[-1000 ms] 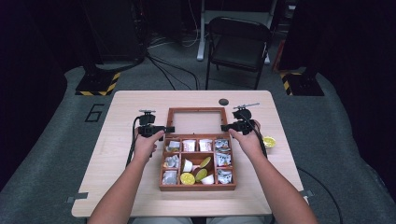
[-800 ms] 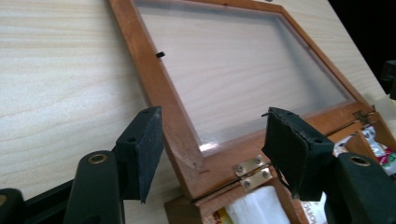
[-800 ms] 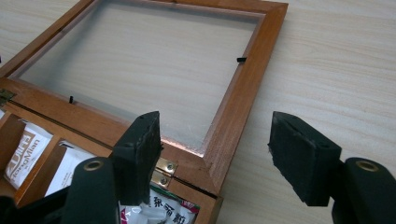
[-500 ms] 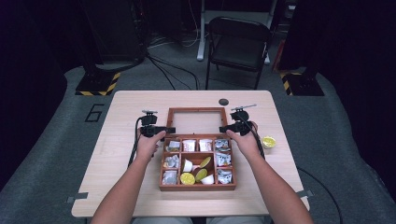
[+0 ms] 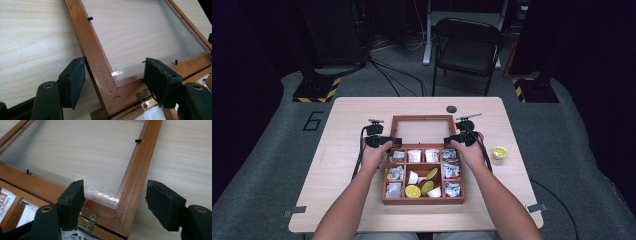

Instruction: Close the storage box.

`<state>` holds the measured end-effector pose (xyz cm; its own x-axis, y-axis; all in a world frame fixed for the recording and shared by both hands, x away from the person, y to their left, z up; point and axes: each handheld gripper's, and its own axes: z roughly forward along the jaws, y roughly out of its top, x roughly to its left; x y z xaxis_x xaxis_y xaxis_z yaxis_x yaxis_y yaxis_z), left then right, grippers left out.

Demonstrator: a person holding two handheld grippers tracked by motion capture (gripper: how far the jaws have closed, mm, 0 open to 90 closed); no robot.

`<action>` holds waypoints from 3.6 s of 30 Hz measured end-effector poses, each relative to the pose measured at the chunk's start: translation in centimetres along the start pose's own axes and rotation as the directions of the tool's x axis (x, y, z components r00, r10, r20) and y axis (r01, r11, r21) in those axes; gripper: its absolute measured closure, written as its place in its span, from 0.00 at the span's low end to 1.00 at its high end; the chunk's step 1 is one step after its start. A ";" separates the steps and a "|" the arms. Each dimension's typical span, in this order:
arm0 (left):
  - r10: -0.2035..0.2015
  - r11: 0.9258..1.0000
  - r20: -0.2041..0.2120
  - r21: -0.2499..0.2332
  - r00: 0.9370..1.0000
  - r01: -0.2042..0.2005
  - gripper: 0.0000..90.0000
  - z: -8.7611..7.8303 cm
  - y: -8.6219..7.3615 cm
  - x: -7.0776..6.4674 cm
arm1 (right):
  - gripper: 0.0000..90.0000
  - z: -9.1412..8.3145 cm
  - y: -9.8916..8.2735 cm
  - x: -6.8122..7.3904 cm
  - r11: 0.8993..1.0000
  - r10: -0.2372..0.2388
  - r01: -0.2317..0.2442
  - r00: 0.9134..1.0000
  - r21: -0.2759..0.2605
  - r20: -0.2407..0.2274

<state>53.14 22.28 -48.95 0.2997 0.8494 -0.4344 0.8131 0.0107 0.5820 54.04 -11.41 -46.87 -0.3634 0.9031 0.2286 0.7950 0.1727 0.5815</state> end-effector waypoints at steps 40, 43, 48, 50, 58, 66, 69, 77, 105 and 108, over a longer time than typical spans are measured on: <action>-0.041 0.999 0.018 0.003 0.999 0.041 0.32 1.1 0.0 0.0 | 0.22 2.0 0.2 -1.0 0.994 0.110 -0.107 0.989 0.036 -0.097; -0.039 0.999 0.019 0.003 0.999 0.039 0.32 1.1 0.0 0.0 | 0.23 2.0 0.2 -1.0 0.994 0.102 -0.100 0.990 0.033 -0.093; -0.040 0.999 0.018 0.000 0.999 0.040 0.32 1.0 0.1 0.0 | 0.24 2.0 0.3 -1.0 0.993 0.112 -0.108 0.989 0.043 -0.093; -0.045 0.999 0.019 0.002 0.999 0.045 0.32 1.0 0.0 0.1 | 0.26 1.9 0.3 -1.1 0.991 0.127 -0.124 0.987 0.044 -0.096; -0.047 0.998 0.014 -0.031 0.999 0.048 0.36 0.6 0.2 -0.2 | 0.30 1.2 0.5 -1.1 0.992 0.124 -0.124 0.988 0.011 -0.095; -0.001 0.999 -0.008 -0.043 1.000 0.000 0.37 -0.2 1.0 -0.8 | 0.37 0.1 0.7 -0.9 0.992 0.114 -0.118 0.989 -0.041 -0.090; -0.008 0.998 -0.005 -0.060 1.000 0.008 0.39 -0.6 1.1 -0.9 | 0.40 -0.3 0.8 -0.9 0.991 0.113 -0.118 0.990 -0.056 -0.087; 0.011 0.995 0.009 -0.100 1.000 -0.010 0.42 -1.7 1.4 -1.2 | 0.46 -1.7 0.8 -0.6 0.991 0.090 -0.097 0.992 -0.088 -0.083; 0.103 0.973 0.086 -0.216 0.991 -0.082 0.44 -5.0 0.3 -2.3 | 0.46 -5.3 0.0 1.5 0.985 -0.064 0.058 0.997 -0.162 -0.037; 0.131 0.969 0.076 -0.219 0.988 -0.112 0.44 -5.4 0.0 -2.6 | 0.47 -5.9 -0.2 1.6 0.981 -0.058 0.047 0.997 -0.186 -0.054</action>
<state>49.71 22.94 -44.09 0.4407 0.8011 -0.4049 0.6456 0.0306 0.7631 50.41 -12.34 -41.97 -0.4346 0.8692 0.2358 0.6725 0.1392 0.7269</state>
